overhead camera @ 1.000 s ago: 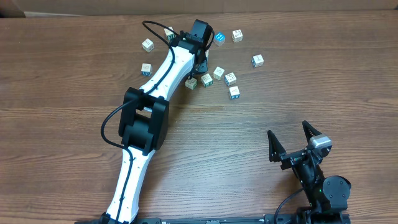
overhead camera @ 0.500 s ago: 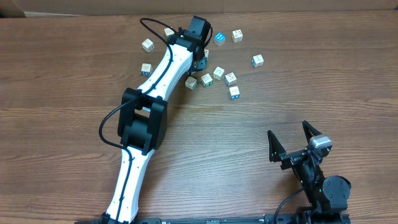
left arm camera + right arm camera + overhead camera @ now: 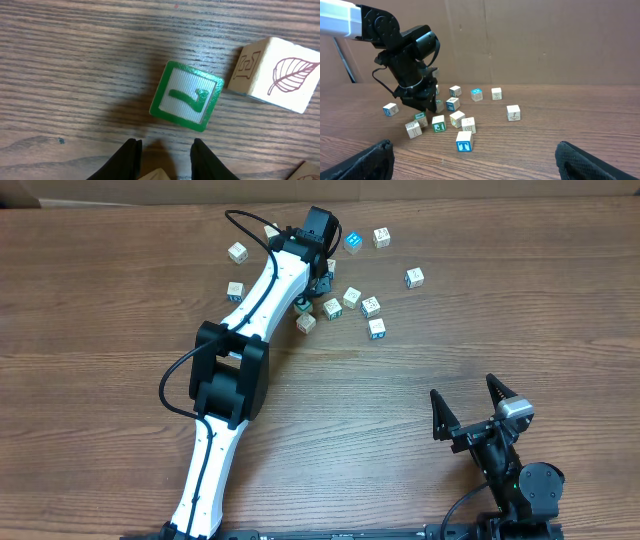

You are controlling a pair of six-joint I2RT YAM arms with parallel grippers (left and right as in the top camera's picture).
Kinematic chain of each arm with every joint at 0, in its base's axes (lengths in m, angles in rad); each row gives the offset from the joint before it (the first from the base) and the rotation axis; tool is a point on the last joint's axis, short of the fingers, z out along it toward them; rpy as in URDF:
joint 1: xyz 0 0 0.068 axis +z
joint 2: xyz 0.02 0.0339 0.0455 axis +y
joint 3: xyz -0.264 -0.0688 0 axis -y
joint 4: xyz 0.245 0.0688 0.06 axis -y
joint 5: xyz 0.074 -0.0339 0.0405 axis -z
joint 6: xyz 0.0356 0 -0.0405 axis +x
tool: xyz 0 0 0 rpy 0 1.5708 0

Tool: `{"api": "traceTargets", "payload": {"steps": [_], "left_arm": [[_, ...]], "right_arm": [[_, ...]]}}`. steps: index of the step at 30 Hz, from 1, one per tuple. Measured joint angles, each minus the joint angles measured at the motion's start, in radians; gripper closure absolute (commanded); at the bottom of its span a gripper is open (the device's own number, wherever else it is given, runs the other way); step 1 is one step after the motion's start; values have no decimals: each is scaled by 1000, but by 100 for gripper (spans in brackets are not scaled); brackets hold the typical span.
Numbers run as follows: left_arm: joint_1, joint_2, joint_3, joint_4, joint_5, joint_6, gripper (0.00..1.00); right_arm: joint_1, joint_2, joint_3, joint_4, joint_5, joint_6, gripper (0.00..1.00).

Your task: Form a circle

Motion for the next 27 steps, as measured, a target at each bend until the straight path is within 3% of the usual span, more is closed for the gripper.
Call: {"api": "traceTargets", "payload": {"steps": [11,20,27], "left_arm": [[1,-114,0,-128,3,0,73],[1,-347,5,-357,23,0,74],[1,-386,9,-555,91,2,74]], "right_arm": [[0,0,0,0,0,0,0],[0,0,0,0,0,0,0],[0,0,0,0,0,0,0]]}}
